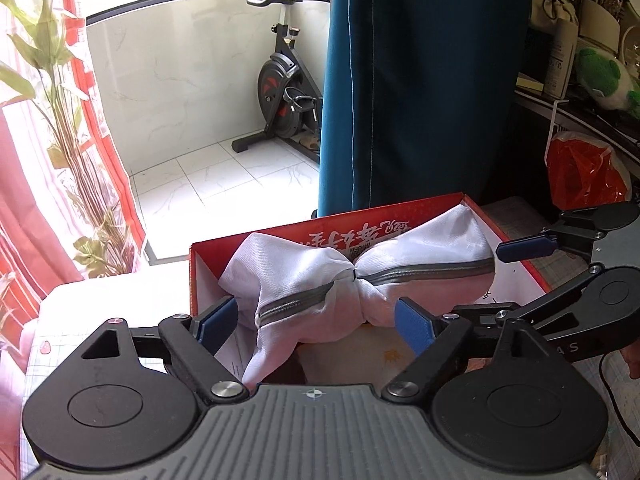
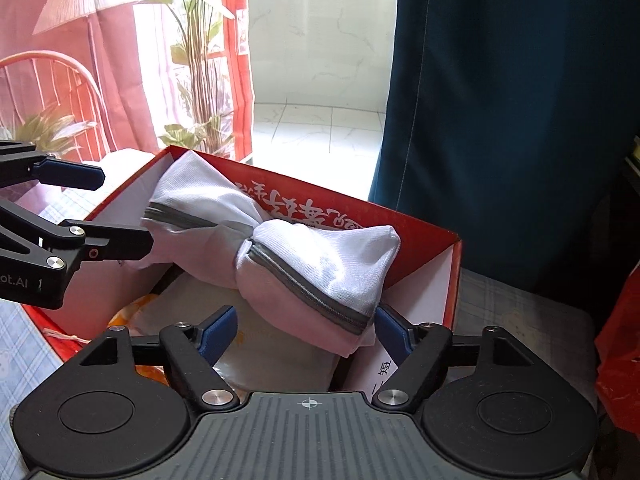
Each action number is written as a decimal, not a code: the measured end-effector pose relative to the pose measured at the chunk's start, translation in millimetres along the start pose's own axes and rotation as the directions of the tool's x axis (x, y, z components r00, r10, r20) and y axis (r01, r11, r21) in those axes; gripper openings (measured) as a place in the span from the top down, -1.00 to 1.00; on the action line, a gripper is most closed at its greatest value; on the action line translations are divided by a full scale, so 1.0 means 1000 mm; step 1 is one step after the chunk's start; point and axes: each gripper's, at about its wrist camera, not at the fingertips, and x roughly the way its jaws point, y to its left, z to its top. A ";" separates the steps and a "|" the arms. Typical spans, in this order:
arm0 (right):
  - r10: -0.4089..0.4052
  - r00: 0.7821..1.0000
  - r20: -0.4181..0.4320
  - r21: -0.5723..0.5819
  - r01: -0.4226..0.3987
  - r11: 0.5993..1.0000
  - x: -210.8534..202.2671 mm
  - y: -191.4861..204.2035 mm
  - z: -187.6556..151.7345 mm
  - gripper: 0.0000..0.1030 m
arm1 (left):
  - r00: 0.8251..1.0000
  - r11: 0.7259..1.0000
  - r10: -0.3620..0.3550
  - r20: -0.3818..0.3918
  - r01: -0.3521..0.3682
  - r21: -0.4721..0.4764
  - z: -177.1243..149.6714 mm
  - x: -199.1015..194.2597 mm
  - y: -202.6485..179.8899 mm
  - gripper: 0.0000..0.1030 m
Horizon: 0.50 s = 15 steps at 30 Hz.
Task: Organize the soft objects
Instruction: 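Lower the pouch onto the bag in the box and open both tools, then move both tools back to the grey mesh item and black cloth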
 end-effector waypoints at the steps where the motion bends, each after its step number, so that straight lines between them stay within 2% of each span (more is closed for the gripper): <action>1: 0.001 1.000 0.018 0.000 -0.001 1.000 -0.007 0.002 -0.003 -0.53 | 1.000 1.000 0.007 0.009 -0.007 -0.003 -0.003 -0.007 -0.001 -0.71; 8: 0.012 0.987 0.162 0.021 -0.016 1.000 -0.054 0.014 -0.035 -0.57 | 0.997 0.999 0.033 0.074 -0.030 -0.038 -0.032 -0.054 -0.010 -0.72; 15: 0.052 0.975 0.215 0.060 -0.067 0.996 -0.084 0.021 -0.078 -0.48 | 0.995 0.999 0.036 0.091 -0.032 -0.044 -0.084 -0.094 -0.027 -0.71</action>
